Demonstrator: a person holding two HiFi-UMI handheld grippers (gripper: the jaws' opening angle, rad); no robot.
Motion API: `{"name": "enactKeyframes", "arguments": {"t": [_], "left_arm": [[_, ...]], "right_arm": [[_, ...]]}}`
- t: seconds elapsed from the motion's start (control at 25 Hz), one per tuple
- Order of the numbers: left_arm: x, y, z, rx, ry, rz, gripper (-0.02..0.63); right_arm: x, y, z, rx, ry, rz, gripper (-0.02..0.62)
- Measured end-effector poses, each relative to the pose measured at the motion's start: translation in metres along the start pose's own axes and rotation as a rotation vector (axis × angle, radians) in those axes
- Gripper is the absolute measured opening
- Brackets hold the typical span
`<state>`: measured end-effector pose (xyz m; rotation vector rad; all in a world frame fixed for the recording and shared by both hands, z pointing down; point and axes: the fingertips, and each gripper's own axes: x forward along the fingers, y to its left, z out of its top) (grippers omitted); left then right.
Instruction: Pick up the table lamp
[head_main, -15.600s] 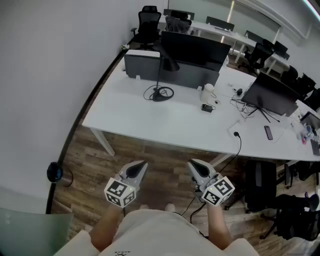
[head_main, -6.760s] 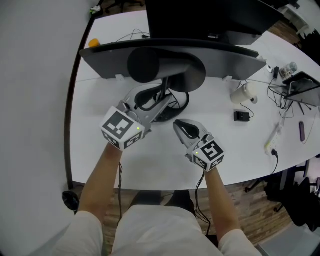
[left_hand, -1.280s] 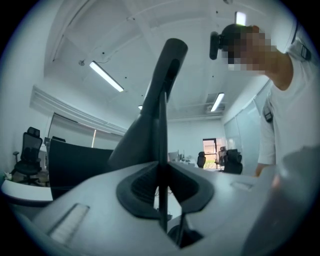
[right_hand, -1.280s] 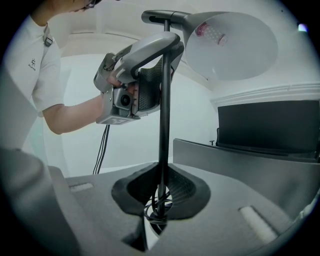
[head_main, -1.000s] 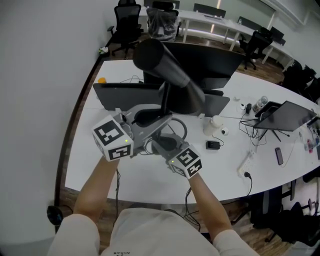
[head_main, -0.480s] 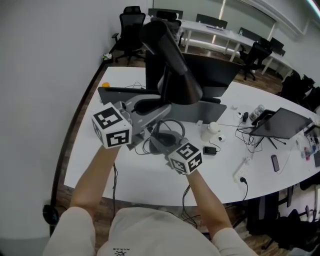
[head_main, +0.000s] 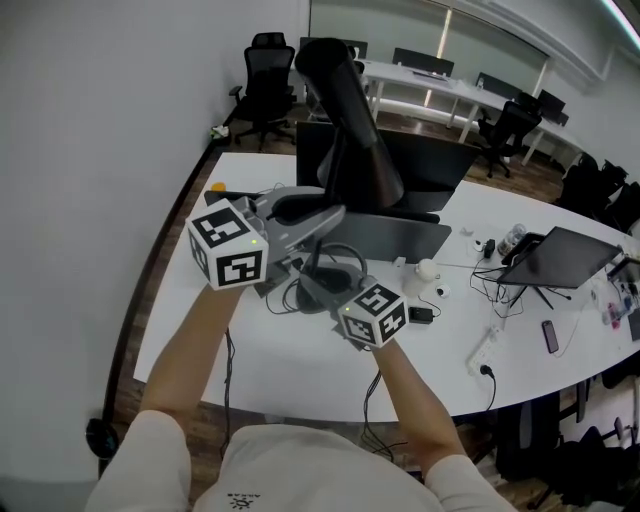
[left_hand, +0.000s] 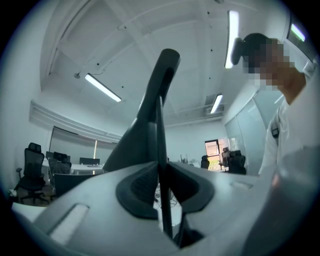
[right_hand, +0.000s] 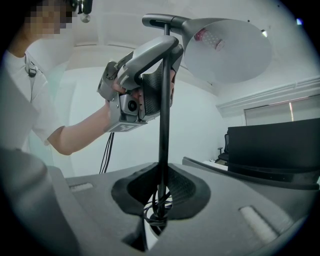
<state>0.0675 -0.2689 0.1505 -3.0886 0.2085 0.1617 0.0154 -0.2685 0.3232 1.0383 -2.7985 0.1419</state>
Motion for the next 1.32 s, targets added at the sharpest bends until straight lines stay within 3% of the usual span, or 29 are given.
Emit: {"name": "enactKeyframes", "arguments": {"t": [1.32], "left_arm": [[0.006,0.016,-0.029,-0.042,0.009,0.006,0.044]], "right_arm": [[0.012,-0.016,-0.026,0.019,0.033,-0.007,0.046]]}}
